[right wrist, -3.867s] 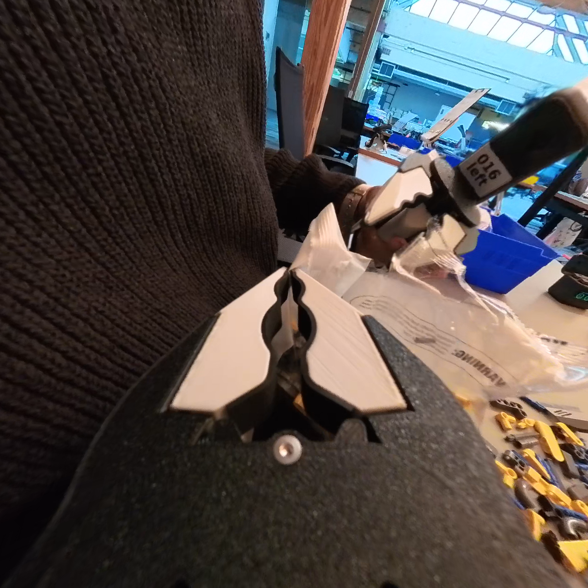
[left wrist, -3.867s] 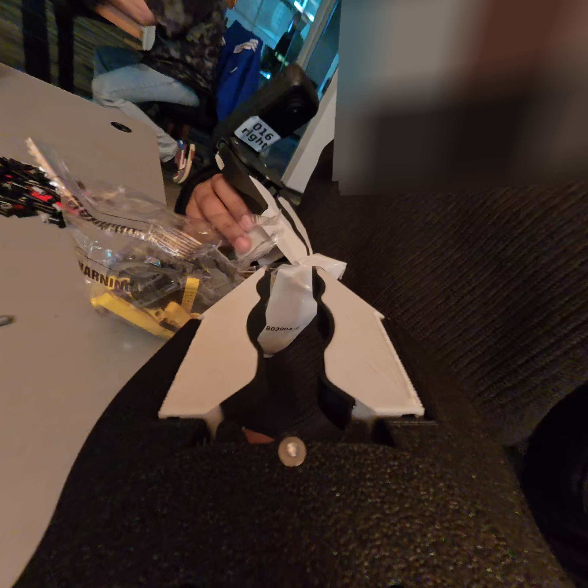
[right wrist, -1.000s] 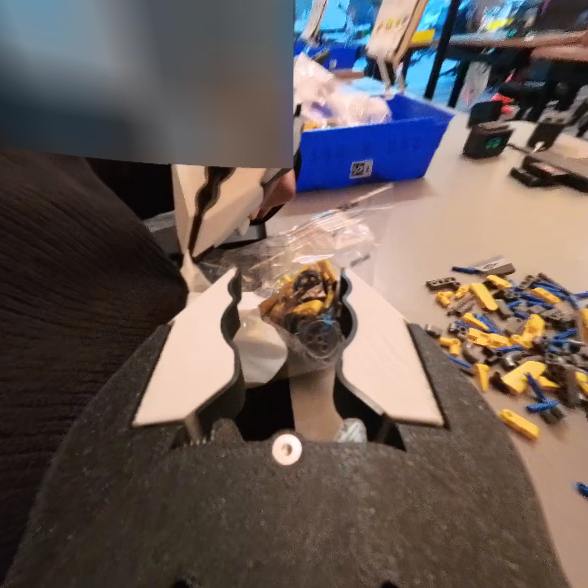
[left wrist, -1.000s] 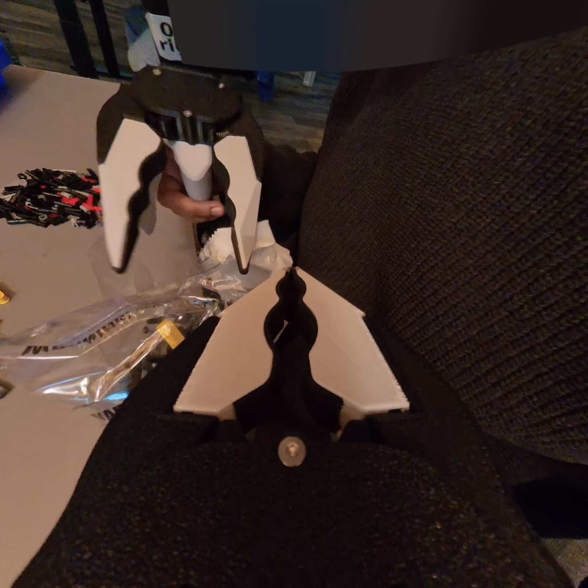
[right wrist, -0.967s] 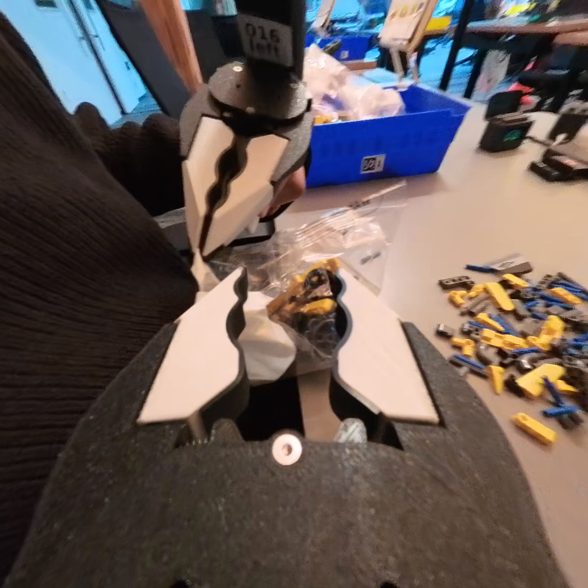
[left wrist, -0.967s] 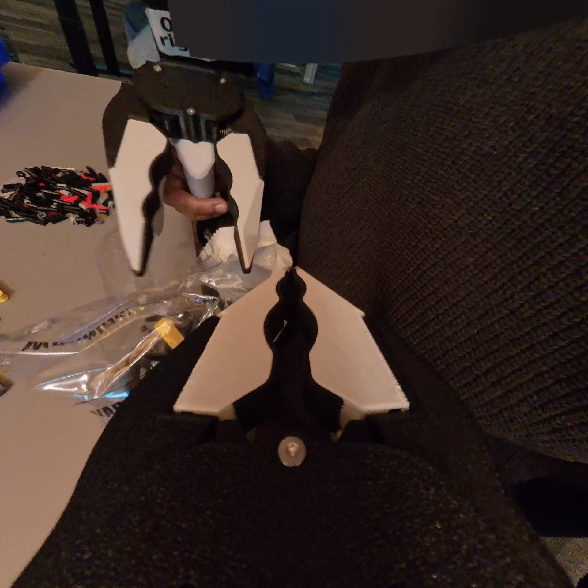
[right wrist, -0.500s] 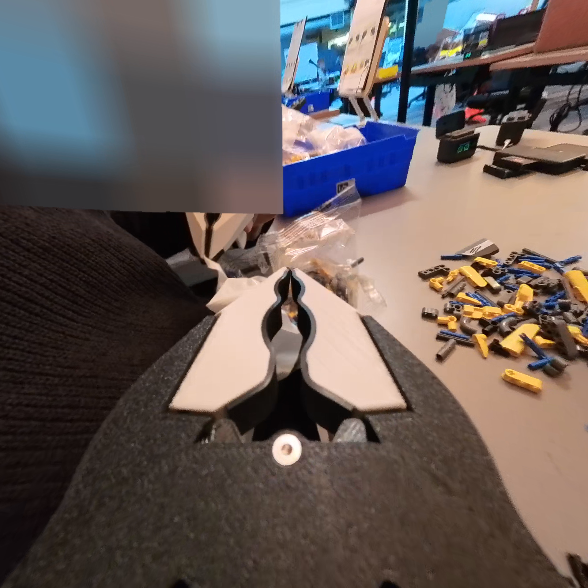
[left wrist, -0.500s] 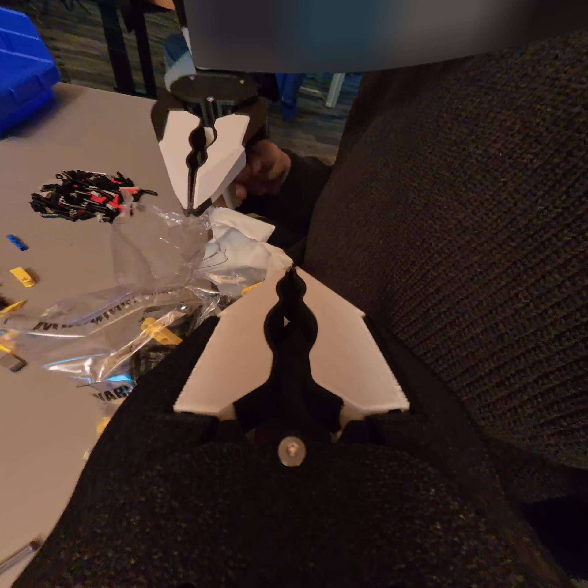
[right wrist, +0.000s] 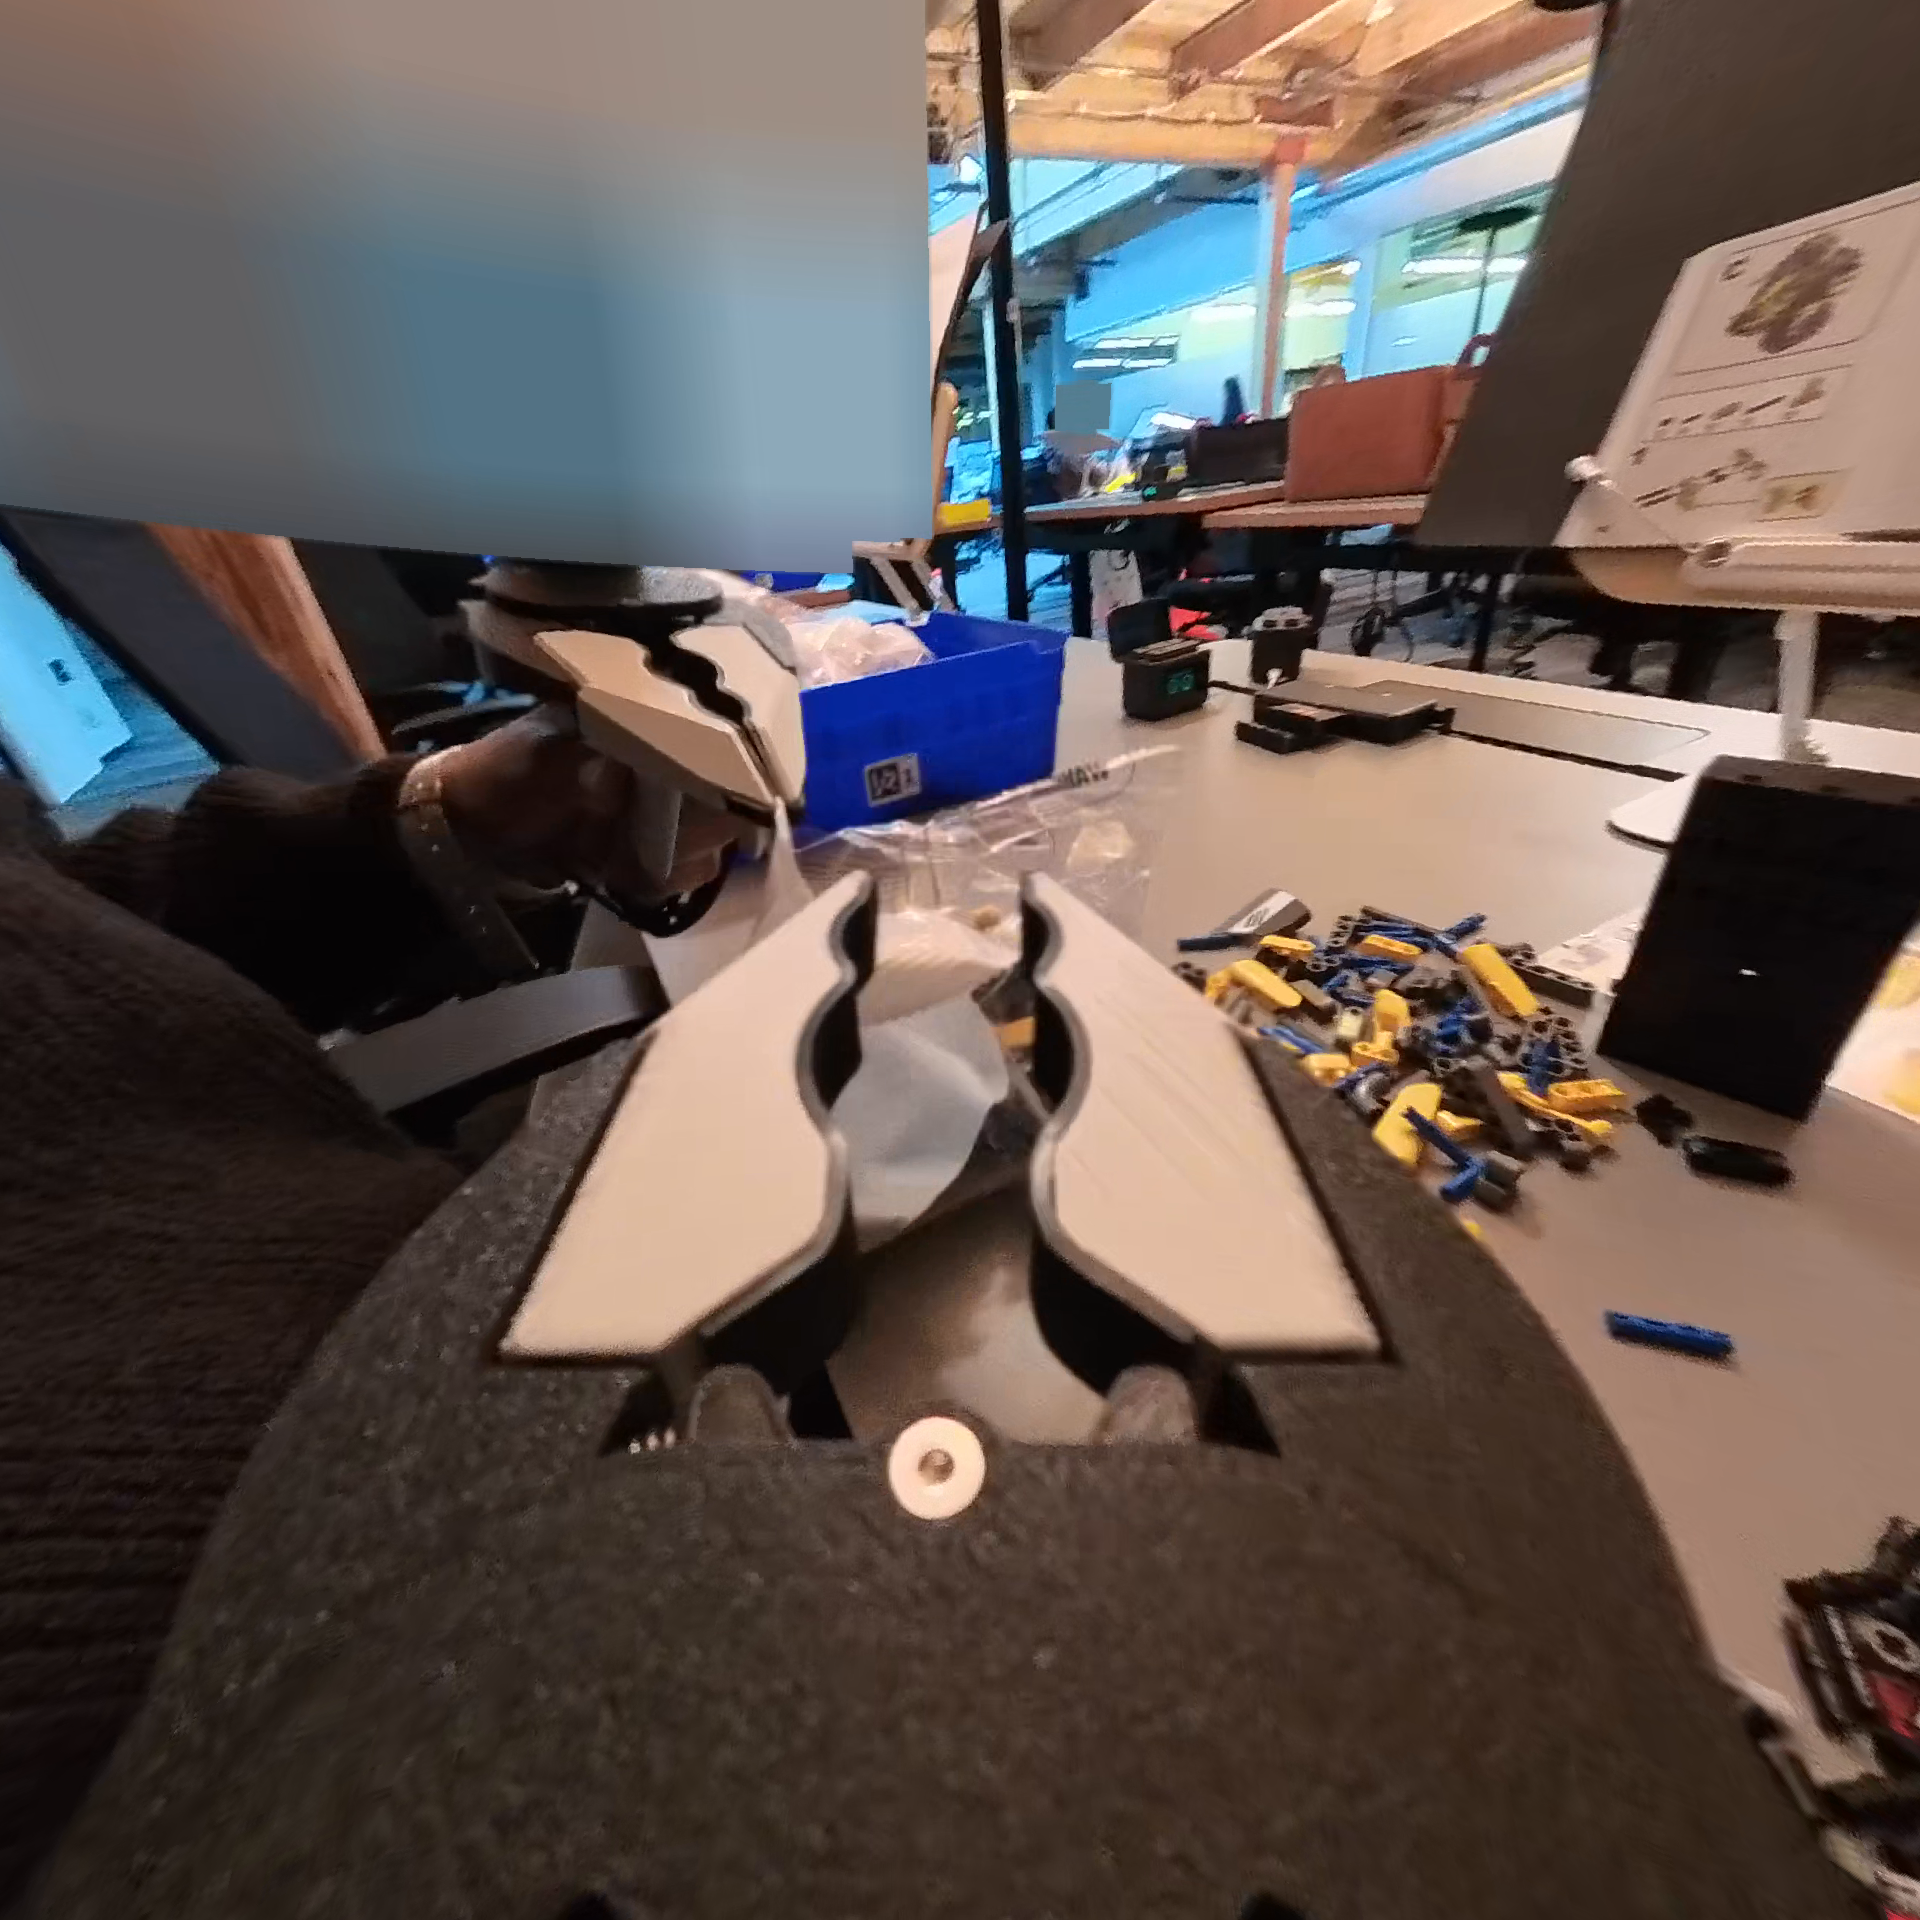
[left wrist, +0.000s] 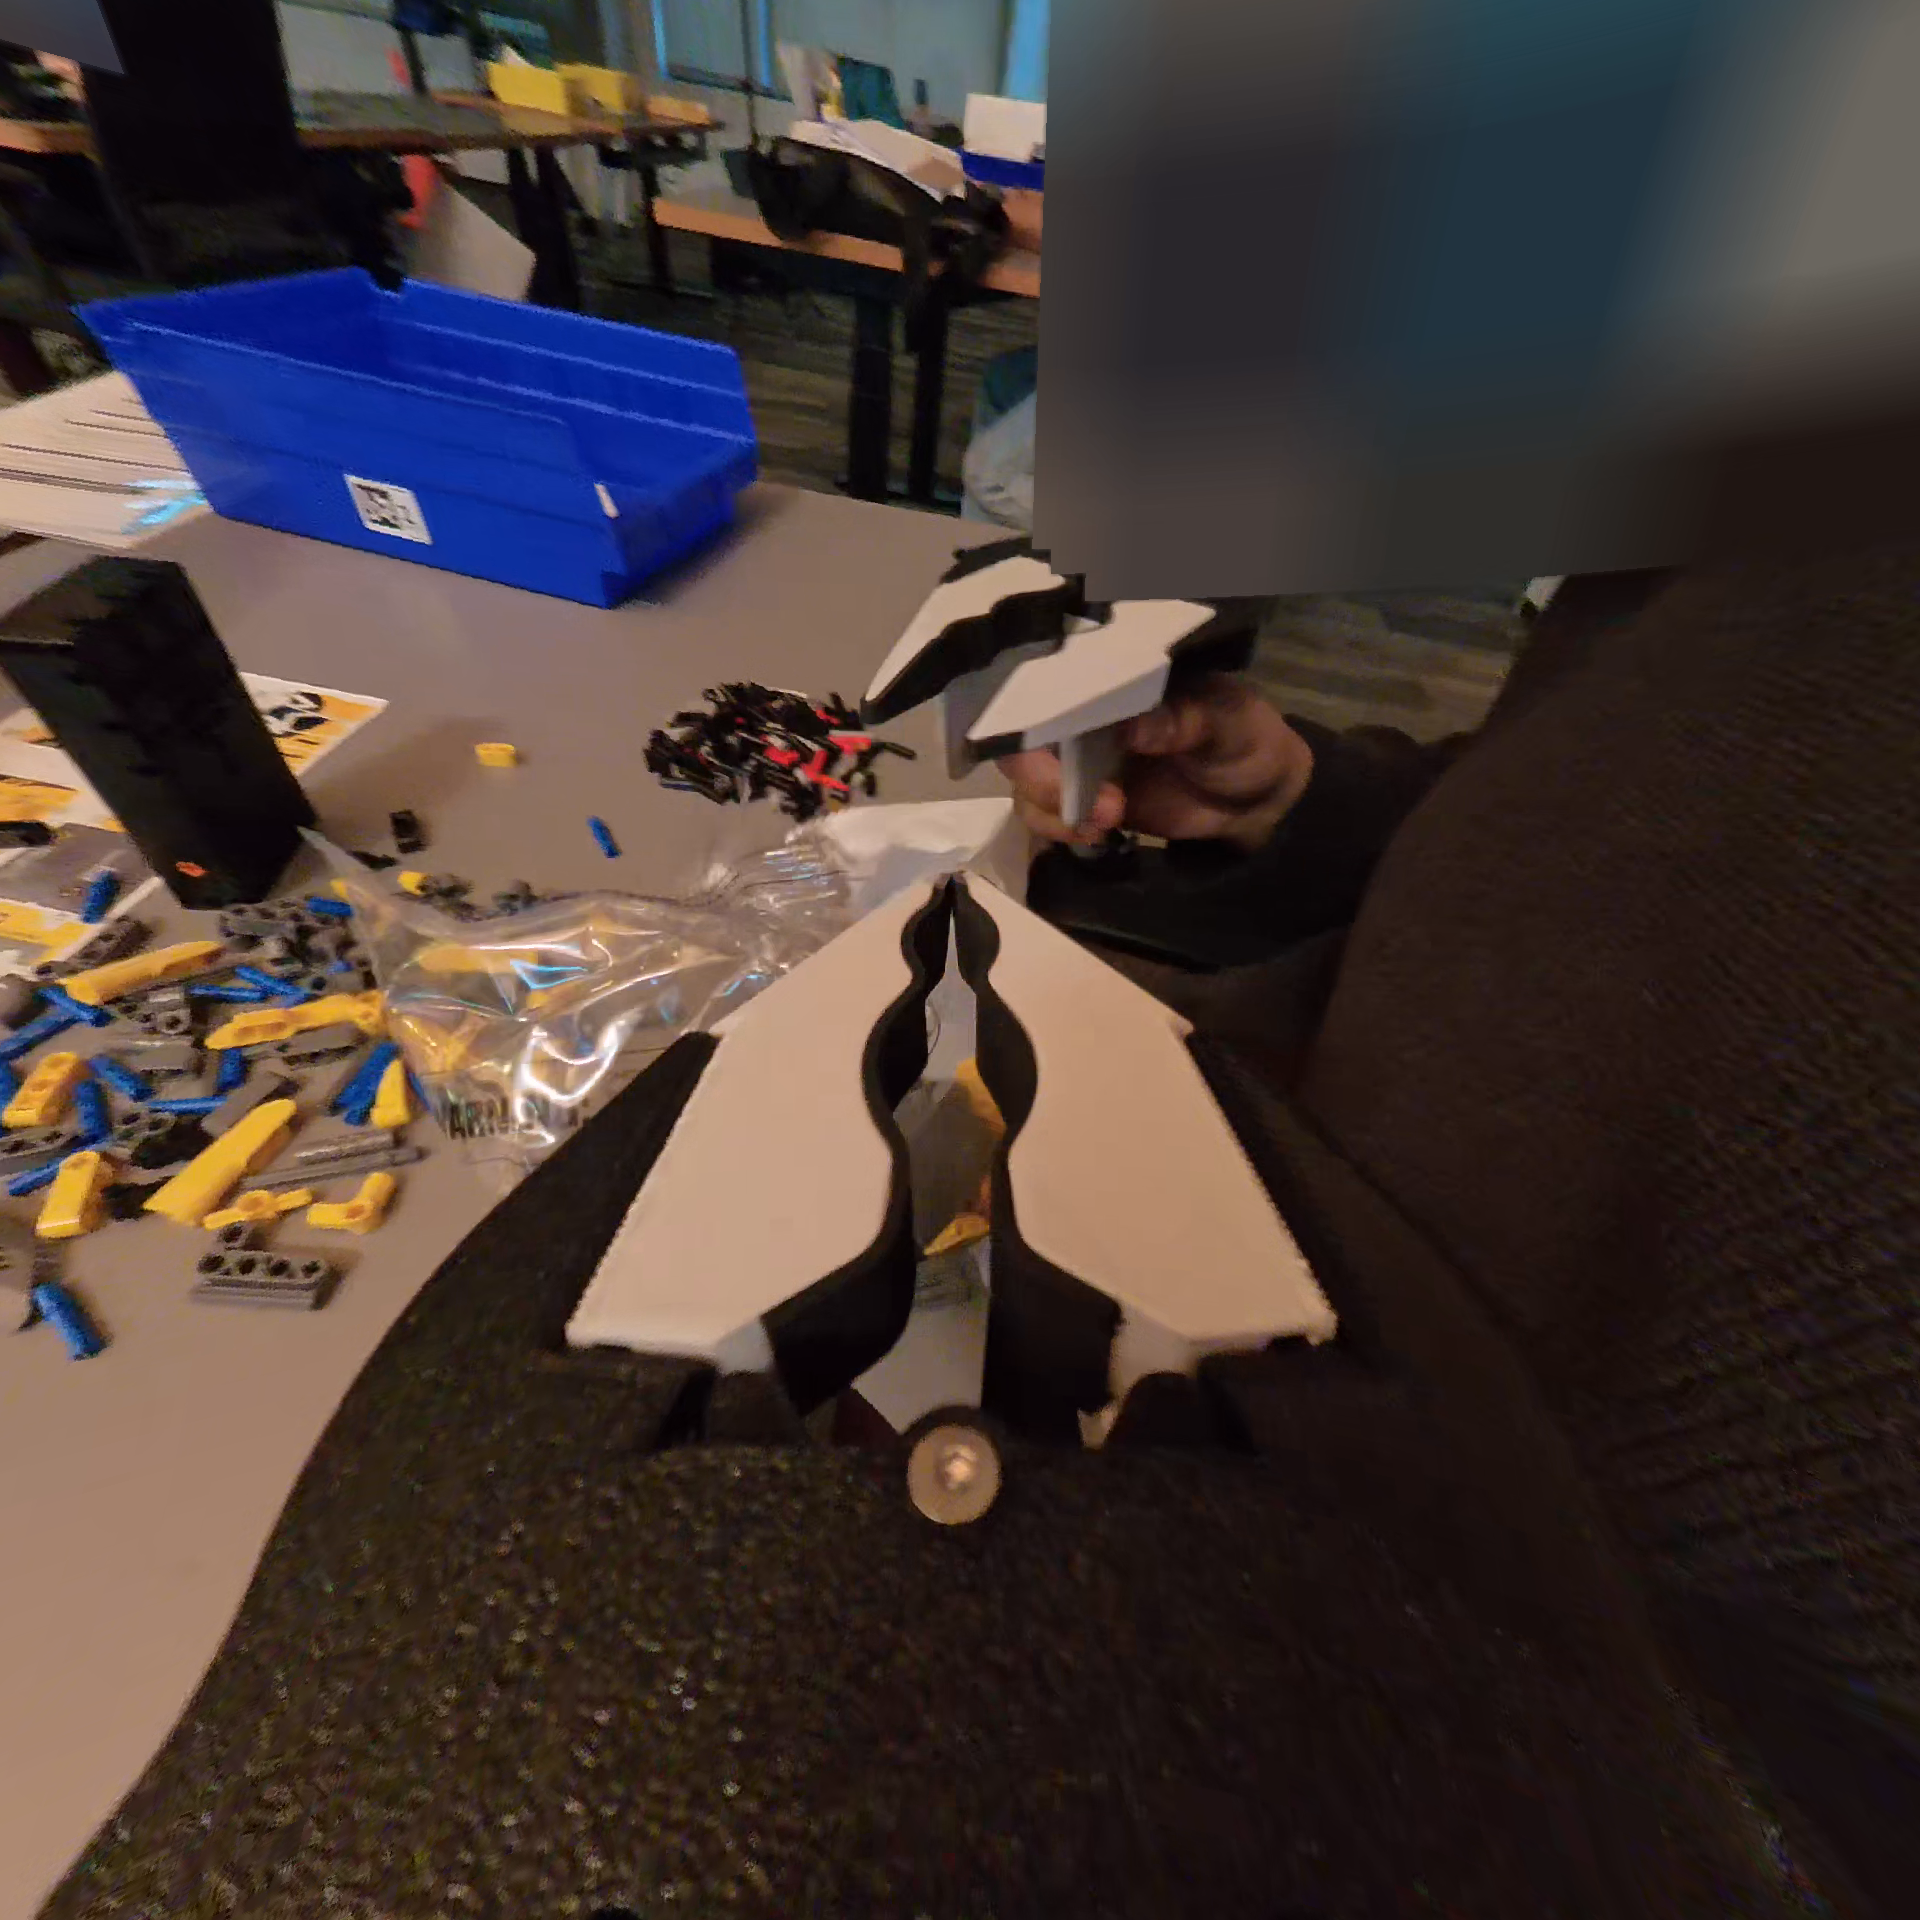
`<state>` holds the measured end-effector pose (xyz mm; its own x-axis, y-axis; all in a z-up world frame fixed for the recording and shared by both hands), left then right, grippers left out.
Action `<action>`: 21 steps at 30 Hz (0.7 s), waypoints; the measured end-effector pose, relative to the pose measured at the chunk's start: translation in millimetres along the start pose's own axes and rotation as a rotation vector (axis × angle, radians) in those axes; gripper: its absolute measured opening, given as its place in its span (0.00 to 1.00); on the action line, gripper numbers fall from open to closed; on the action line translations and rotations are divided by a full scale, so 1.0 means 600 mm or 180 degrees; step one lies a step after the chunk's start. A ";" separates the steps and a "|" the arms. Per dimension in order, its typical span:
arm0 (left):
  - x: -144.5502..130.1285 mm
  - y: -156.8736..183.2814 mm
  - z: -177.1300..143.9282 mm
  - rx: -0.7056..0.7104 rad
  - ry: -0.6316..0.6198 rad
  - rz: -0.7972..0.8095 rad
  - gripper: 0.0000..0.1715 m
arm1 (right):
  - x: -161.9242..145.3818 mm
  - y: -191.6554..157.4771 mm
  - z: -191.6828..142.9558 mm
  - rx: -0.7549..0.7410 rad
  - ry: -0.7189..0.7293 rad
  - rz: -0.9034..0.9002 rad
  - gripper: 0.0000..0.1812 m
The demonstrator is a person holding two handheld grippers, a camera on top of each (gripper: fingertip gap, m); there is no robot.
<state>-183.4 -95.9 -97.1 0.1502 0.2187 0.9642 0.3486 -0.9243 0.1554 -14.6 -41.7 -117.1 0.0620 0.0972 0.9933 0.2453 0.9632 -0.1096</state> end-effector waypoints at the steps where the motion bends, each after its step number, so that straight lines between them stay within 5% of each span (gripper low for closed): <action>1: 0.004 -0.007 -0.001 0.0063 0.0034 -0.0003 0.00 | 0.002 0.005 -0.003 -0.0065 0.0056 0.0040 0.19; 7: 0.023 -0.056 -0.006 0.0525 0.0320 -0.0116 0.00 | 0.000 0.015 -0.026 -0.0232 0.0207 -0.0075 0.28; 15: 0.040 -0.083 0.012 0.0465 0.0421 -0.0090 0.00 | -0.068 0.009 -0.008 -0.0874 -0.0648 -0.0651 0.39; 21: 0.061 -0.103 0.022 0.0468 0.0479 -0.0202 0.00 | -0.069 0.038 -0.020 -0.0801 -0.0708 -0.0155 0.39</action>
<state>-187.5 -26.8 -74.5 -0.0122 0.2157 0.9764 0.4858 -0.8522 0.1944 0.1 -26.8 -161.1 -0.1616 0.1317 0.9780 0.4756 0.8788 -0.0397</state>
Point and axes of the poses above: each gripper's, where its closed fingertips meet, z out along the fingers, x out of its top, y = z × x across the jaws, the point moved 7 cm from there along -z, back along the fingers, and after that the axes turned 6 degrees about -x, right-handed, at the moved point
